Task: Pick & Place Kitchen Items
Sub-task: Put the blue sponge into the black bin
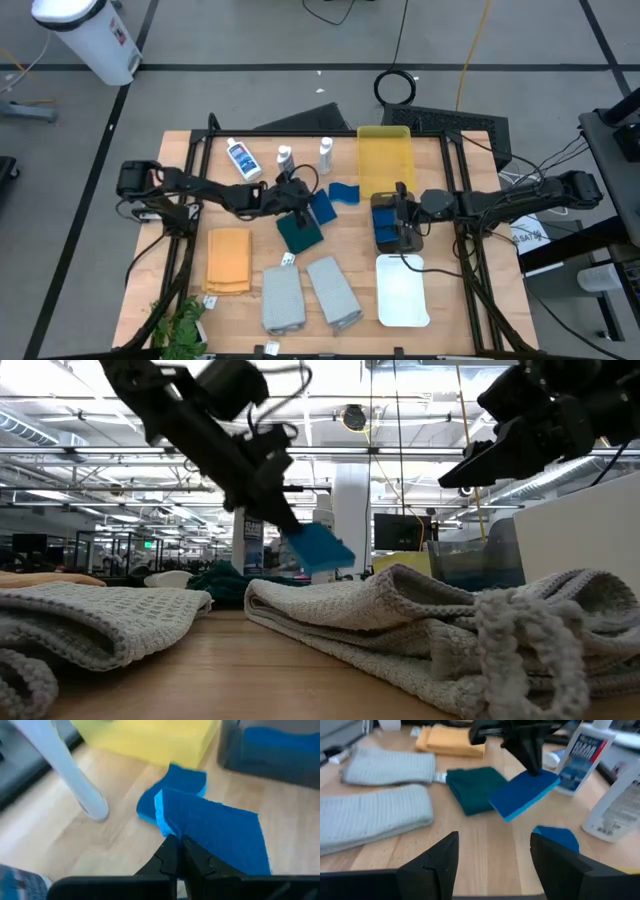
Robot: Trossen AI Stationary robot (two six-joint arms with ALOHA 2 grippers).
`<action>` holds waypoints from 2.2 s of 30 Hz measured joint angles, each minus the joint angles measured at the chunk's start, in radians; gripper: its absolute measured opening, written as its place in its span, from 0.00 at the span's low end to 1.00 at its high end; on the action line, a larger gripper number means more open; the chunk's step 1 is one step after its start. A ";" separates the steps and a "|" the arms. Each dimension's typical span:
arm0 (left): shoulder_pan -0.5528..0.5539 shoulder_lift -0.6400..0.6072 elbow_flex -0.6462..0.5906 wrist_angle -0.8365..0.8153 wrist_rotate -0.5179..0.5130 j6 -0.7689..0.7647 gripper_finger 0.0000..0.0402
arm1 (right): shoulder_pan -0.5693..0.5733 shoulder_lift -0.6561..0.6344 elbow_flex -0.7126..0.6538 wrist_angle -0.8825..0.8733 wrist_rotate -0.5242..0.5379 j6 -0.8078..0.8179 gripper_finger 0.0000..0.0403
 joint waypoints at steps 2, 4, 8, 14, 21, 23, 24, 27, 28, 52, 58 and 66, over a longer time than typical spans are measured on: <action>-0.023 -0.024 0.000 0.002 -0.027 0.008 0.01 | 0.000 0.000 -0.038 0.107 0.002 0.014 0.53; -0.042 -0.045 0.000 0.004 -0.041 0.012 0.01 | 0.000 0.000 -0.060 0.190 0.002 0.070 0.53; -0.070 -0.069 0.022 -0.010 -0.065 0.005 0.01 | 0.000 0.000 -0.052 0.248 0.003 0.142 0.53; -0.124 -0.046 0.134 -0.112 -0.077 0.039 0.01 | 0.000 0.044 -0.005 0.247 0.003 0.244 0.53; -0.179 0.024 0.238 -0.152 -0.110 0.124 0.01 | 0.000 0.184 0.104 0.249 -0.002 0.390 0.53; -0.190 0.045 0.256 -0.175 -0.110 0.150 0.01 | 0.000 0.220 0.129 0.249 -0.004 0.408 0.53; -0.193 0.058 0.270 -0.182 -0.112 0.155 0.01 | 0.000 0.242 0.140 0.250 -0.009 0.417 0.53; -0.198 0.086 0.300 -0.220 -0.114 0.164 0.02 | 0.000 0.305 0.159 0.257 -0.066 0.435 0.53; -0.197 0.096 0.309 -0.220 -0.113 0.173 0.02 | 0.000 0.329 0.168 0.267 -0.089 0.444 0.53; -0.203 0.122 0.328 -0.254 -0.096 0.251 0.01 | -0.072 0.501 0.645 -0.335 -0.054 0.124 0.53; -0.204 0.122 0.328 -0.253 -0.096 0.254 0.02 | -0.127 0.617 0.732 -0.451 -0.278 0.150 0.53; -0.213 0.122 0.327 -0.253 -0.088 0.258 0.03 | -0.142 0.677 0.729 -0.473 -0.312 0.148 0.50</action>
